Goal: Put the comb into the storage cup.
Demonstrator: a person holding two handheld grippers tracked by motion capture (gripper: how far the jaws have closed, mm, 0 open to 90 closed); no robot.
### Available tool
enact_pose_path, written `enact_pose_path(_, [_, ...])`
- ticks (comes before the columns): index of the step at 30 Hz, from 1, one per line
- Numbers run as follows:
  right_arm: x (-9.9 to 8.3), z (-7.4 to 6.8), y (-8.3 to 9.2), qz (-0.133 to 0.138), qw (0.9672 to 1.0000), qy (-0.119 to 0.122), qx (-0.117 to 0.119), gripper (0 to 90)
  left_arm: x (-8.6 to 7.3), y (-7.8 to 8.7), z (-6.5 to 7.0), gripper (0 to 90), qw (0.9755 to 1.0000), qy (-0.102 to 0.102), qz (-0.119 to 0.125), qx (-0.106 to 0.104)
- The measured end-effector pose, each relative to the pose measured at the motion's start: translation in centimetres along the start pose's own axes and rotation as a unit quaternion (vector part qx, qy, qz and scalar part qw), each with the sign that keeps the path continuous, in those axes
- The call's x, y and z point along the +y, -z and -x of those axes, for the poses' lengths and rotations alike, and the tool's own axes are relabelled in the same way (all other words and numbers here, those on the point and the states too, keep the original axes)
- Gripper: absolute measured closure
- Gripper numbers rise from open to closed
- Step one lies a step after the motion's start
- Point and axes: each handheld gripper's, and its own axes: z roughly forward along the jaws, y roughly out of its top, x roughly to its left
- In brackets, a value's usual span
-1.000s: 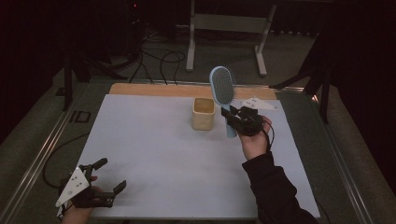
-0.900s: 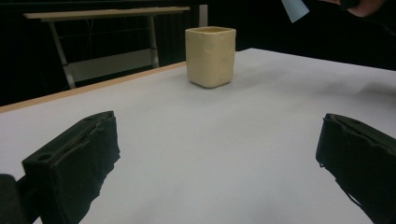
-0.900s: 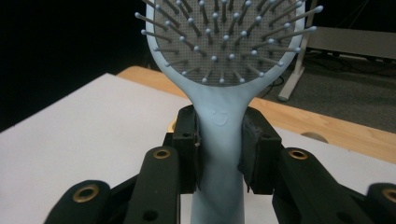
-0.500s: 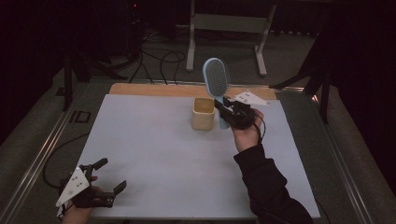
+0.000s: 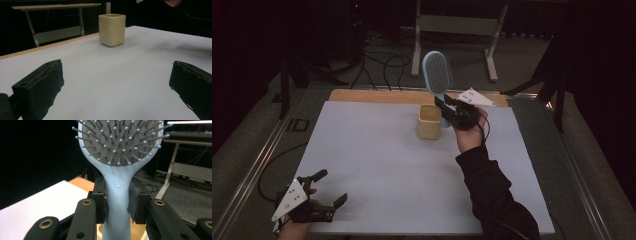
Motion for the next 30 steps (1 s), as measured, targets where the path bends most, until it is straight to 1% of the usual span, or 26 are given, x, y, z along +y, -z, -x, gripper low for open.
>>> enact_pose_path(9, [0.9, 0.5, -1.2, 0.033, 0.9994, 0.001, 0.005, 70.7, 0.0, 0.0, -0.1, 0.0, 1.0, 0.003, 0.001, -0.001])
enact_pose_path(13, [1.4, 0.7, -1.9, 0.039, 0.9992, -0.007, 0.007, 70.7, -0.1, 0.0, -0.1, 0.0, 1.0, 0.005, 0.001, -0.002])
enact_pose_path(15, [1.6, 0.8, -2.2, 0.043, 0.999, -0.007, 0.006, 70.7, -0.1, 0.0, -0.1, 0.0, 1.0, 0.004, 0.001, -0.002])
enact_pose_path(16, [1.7, 0.8, -2.4, 0.045, 0.9989, -0.01, 0.01, 70.7, -0.1, 0.0, -0.1, 0.0, 1.0, 0.005, 0.002, -0.002])
enact_pose_path(19, [2.0, 0.7, -3.0, 0.049, 0.9987, -0.008, 0.011, 70.7, -0.1, 0.0, -0.1, 0.0, 1.0, 0.005, 0.002, -0.003])
enact_pose_path(20, [2.1, 0.7, -3.1, 0.051, 0.9986, -0.008, 0.007, 70.7, -0.1, 0.0, -0.1, 0.0, 1.0, 0.005, 0.002, -0.003])
enact_pose_path(21, [2.1, 0.8, -3.4, 0.054, 0.9984, -0.011, 0.01, 70.7, -0.1, 0.0, -0.1, 0.0, 1.0, 0.005, 0.002, -0.003])
enact_pose_path(22, [2.2, 0.9, -3.5, 0.054, 0.9984, -0.016, 0.01, 70.6, -0.1, 0.0, -0.1, 0.0, 1.0, 0.006, 0.002, -0.003])
enact_pose_path(23, [2.3, 0.9, -3.7, 0.055, 0.9984, -0.015, 0.006, 70.6, -0.1, 0.0, -0.1, 0.0, 1.0, 0.006, 0.001, -0.003])
enact_pose_path(25, [2.3, 1.1, -4.1, 0.056, 0.9982, -0.021, 0.007, 70.6, -0.1, 0.0, -0.2, 0.0, 1.0, 0.006, 0.003, -0.004])
enact_pose_path(28, [2.2, 1.3, -4.6, 0.057, 0.9983, -0.012, -0.002, 70.6, -0.1, 0.0, -0.2, 0.0, 1.0, 0.006, 0.003, -0.004])
enact_pose_path(29, [2.2, 1.3, -4.8, 0.057, 0.9982, -0.017, -0.005, 70.6, -0.1, 0.0, -0.2, 0.0, 1.0, 0.007, 0.003, -0.004])
enact_pose_path(30, [2.1, 1.5, -5.0, 0.057, 0.9982, -0.017, -0.005, 70.6, -0.1, 0.0, -0.2, 0.0, 1.0, 0.006, 0.003, -0.005])
